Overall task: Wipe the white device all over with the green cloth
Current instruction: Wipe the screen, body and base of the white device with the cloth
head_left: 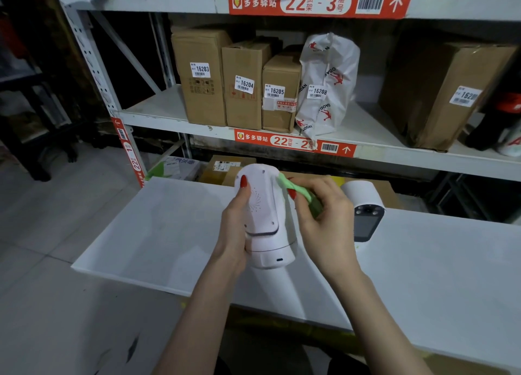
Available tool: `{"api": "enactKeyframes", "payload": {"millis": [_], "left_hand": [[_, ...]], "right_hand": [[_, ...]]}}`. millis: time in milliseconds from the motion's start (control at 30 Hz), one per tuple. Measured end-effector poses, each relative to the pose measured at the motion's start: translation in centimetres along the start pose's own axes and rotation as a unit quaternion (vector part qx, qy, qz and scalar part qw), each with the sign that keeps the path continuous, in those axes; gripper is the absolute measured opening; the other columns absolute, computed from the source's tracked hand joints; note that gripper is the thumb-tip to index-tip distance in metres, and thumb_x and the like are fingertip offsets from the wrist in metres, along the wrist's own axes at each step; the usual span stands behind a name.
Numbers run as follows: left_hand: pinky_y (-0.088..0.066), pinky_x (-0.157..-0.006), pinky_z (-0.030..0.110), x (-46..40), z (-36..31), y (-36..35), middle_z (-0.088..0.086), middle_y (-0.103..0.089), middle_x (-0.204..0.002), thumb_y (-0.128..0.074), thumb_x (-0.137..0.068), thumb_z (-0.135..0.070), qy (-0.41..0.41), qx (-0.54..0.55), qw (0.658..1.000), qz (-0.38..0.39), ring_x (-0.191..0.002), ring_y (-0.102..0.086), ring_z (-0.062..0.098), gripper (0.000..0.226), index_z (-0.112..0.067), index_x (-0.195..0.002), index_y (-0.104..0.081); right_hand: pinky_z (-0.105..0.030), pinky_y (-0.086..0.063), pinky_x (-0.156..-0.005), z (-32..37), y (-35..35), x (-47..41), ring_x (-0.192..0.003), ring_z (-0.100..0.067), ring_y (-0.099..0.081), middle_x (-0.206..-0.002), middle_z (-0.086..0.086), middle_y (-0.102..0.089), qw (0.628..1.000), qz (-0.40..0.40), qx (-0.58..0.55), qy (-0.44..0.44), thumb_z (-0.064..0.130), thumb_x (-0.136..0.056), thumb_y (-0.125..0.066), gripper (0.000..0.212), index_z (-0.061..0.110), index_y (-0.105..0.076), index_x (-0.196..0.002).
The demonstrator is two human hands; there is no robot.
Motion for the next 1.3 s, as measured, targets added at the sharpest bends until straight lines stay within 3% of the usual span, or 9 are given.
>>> {"api": "enactKeyframes", "payload": {"millis": [100,233,533,767,1000,1167,1300], "left_hand": [[-0.049,-0.099,0.048,0.1,0.1,-0.3,0.007,-0.069,-0.112,-0.052,-0.095,-0.049,-0.001,-0.028,1.000,0.004,-0.106,-0.062,0.029,0.031,-0.025,-0.110,-0.065],[-0.047,-0.103,0.052,0.3,0.3,-0.8,0.007,-0.069,-0.111,-0.054,-0.093,-0.049,0.006,-0.056,0.998,0.014,-0.107,-0.063,0.030,0.025,-0.028,-0.102,-0.065],[-0.054,-0.091,0.045,0.9,-0.1,-2.1,0.009,-0.072,-0.107,-0.053,-0.089,-0.052,-0.013,-0.122,0.990,0.068,-0.098,-0.068,0.029,0.034,-0.026,-0.106,-0.066],[-0.050,-0.071,0.028,0.9,-0.3,-2.2,0.003,-0.071,-0.101,-0.048,-0.097,-0.045,-0.043,-0.155,0.984,0.073,-0.090,-0.067,0.019,0.020,-0.031,-0.100,-0.062],[-0.054,-0.074,0.032,0.9,-0.2,-2.3,0.004,-0.074,-0.098,-0.051,-0.094,-0.046,-0.037,-0.148,0.985,0.085,-0.090,-0.070,0.022,0.028,-0.026,-0.105,-0.067],[-0.055,-0.074,0.031,1.0,0.0,-2.8,-0.003,-0.074,-0.090,-0.049,-0.095,-0.046,-0.036,-0.158,0.981,0.109,-0.086,-0.069,0.018,0.025,-0.029,-0.101,-0.067],[-0.054,-0.074,0.031,1.2,-0.1,-2.9,0.000,-0.073,-0.092,-0.047,-0.095,-0.046,-0.032,-0.157,0.981,0.110,-0.086,-0.069,0.019,0.026,-0.029,-0.101,-0.066]], "right_hand": [[-0.016,-0.046,-0.082,0.2,0.5,0.0,-0.094,-0.005,-0.057,-0.100,-0.001,-0.063,1.000,-0.018,-0.010,0.003,-0.001,-0.087,-0.063,0.024,0.012,-0.071,-0.105],[-0.015,-0.046,-0.083,0.5,0.7,0.0,-0.095,-0.003,-0.058,-0.100,0.000,-0.062,1.000,-0.025,-0.016,0.007,-0.003,-0.086,-0.062,0.026,0.012,-0.072,-0.105],[-0.001,-0.038,-0.080,-1.7,2.0,-0.4,-0.089,0.009,-0.053,-0.098,0.005,-0.060,0.997,-0.049,0.041,-0.035,-0.002,-0.086,-0.061,0.028,0.014,-0.072,-0.106],[-0.008,-0.043,-0.081,0.1,1.3,-0.4,-0.097,-0.001,-0.055,-0.101,0.005,-0.058,1.000,-0.014,0.005,0.010,-0.002,-0.089,-0.059,0.029,0.016,-0.070,-0.109],[-0.011,-0.043,-0.082,-0.9,1.0,-0.5,-0.093,-0.008,-0.053,-0.101,0.004,-0.054,0.998,-0.012,0.054,0.001,-0.001,-0.090,-0.058,0.030,0.015,-0.069,-0.113],[-0.002,-0.034,-0.081,-2.1,1.2,-0.5,-0.094,-0.006,-0.049,-0.107,0.000,-0.057,0.994,-0.009,0.110,-0.026,0.001,-0.089,-0.060,0.031,0.013,-0.067,-0.117],[-0.001,-0.037,-0.079,-1.7,1.5,-0.5,-0.090,-0.003,-0.049,-0.102,0.004,-0.055,0.995,-0.021,0.097,-0.014,-0.002,-0.089,-0.058,0.031,0.011,-0.068,-0.115]]}}
Point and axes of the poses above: each hand's wrist, its own x-axis away from the middle knuckle, its own y-axis out of the back of the hand, z = x × y, the point moved 10 cm from there along -x, towards the middle knuckle
